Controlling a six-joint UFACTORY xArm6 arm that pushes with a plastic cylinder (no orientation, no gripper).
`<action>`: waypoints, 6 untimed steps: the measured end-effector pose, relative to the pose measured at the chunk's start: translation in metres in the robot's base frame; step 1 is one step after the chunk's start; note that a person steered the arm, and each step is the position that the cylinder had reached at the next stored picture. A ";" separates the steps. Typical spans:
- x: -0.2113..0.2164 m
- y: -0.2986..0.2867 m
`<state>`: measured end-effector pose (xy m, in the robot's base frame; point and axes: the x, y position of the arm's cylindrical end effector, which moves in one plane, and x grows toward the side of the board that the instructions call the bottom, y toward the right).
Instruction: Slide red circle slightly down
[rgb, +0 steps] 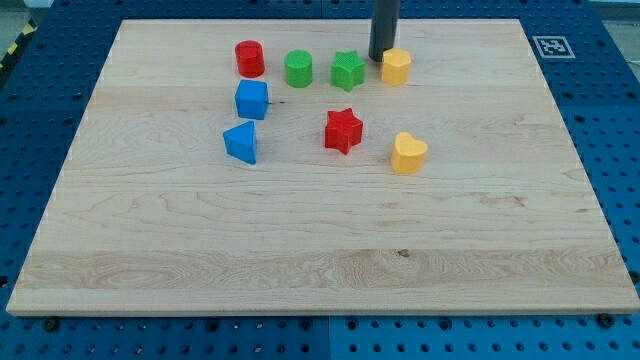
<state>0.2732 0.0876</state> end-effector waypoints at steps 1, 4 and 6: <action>0.002 0.009; -0.031 -0.163; -0.027 -0.196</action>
